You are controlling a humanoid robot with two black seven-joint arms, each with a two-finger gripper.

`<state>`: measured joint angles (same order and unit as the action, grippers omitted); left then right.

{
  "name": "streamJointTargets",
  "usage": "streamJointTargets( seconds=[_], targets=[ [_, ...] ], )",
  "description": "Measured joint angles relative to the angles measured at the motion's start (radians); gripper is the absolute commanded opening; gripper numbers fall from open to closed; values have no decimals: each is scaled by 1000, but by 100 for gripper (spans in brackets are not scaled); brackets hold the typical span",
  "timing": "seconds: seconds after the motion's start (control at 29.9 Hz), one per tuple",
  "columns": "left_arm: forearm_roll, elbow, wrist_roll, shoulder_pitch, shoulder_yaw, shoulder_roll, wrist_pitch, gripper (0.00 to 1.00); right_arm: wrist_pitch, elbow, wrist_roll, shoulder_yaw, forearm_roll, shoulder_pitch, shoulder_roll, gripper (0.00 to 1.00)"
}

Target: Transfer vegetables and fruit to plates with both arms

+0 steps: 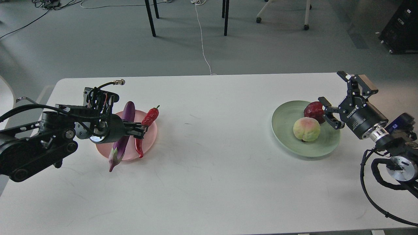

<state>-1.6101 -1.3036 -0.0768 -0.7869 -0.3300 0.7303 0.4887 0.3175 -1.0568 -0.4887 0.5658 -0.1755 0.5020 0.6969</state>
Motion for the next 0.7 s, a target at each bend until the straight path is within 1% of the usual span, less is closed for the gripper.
streamJointTargets(
  seconds=[0.03, 0.07, 0.1, 0.33, 0.4, 0.43, 0.5, 0.6, 0.63, 0.7],
  targets=[
    [1, 1, 1, 2, 0, 1, 0, 66, 0, 0, 0, 0, 0, 0, 0, 99],
    [1, 1, 2, 4, 0, 1, 0, 85, 0, 0, 0, 0, -1, 0, 0, 99],
    [1, 1, 4, 5, 1, 2, 0, 100, 0, 0, 0, 0, -1, 0, 0, 99],
    [1, 3, 44, -6, -6, 2, 0, 99, 0, -1, 0, 2, -1, 1, 3, 99],
    [11, 3, 70, -25, -22, 2, 0, 99, 0, -2, 0, 2, -1, 1, 4, 99],
    [30, 3, 92, -36, -40, 1, 0, 99, -1, -2, 0, 3, -1, 1, 5, 99],
    [104, 3, 136, -47, -86, -4, 0, 99, -5, -2, 0, 9, -1, 1, 5, 99],
    [341, 3, 197, -28, -148, -17, -6, 99, -23, -3, 0, 18, -1, 6, -1, 99],
    [423, 3, 209, -14, -156, -25, -25, 99, -33, -7, 0, 20, -1, 8, -4, 99],
    [601, 2, 225, 24, -169, -51, -102, 99, -71, -25, 0, 21, 0, 11, -15, 99]
  ],
)
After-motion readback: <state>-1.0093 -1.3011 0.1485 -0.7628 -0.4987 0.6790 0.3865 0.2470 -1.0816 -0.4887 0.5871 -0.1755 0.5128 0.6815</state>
